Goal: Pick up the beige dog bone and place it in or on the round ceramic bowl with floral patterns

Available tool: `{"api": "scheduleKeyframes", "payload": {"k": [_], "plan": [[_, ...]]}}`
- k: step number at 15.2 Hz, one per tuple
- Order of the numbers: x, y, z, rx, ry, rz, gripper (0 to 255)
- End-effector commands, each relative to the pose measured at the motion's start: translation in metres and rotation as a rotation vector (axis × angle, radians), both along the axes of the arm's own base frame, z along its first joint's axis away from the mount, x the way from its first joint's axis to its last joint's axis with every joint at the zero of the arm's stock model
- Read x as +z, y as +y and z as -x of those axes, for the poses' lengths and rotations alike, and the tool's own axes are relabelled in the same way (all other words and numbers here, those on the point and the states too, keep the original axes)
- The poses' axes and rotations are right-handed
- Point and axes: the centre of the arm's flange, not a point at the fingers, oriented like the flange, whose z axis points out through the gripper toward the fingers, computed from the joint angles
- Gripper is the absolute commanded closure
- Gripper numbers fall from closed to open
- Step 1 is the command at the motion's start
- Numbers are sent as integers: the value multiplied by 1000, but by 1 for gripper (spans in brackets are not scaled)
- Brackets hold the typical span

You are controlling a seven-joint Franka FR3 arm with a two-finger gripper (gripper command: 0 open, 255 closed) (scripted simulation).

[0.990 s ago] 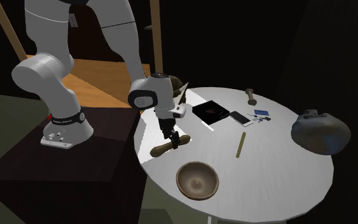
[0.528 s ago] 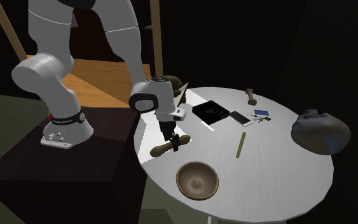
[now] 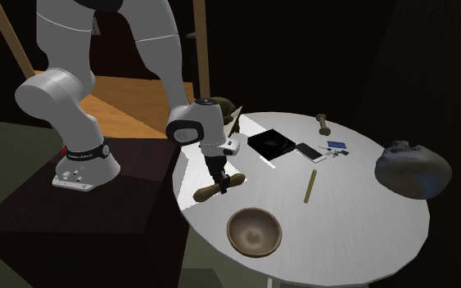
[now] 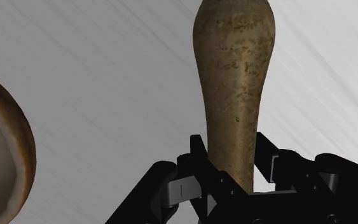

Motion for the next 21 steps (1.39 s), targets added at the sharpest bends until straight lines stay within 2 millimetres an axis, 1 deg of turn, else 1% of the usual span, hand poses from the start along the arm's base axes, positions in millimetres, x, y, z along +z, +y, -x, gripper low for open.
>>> {"api": "scheduleKeyframes", "payload": {"k": [1, 4, 21], "plan": [[0, 0, 0, 0, 0, 0, 255], [0, 0, 0, 0, 0, 0, 255], [90, 0, 0, 0, 0, 0, 255]]}}
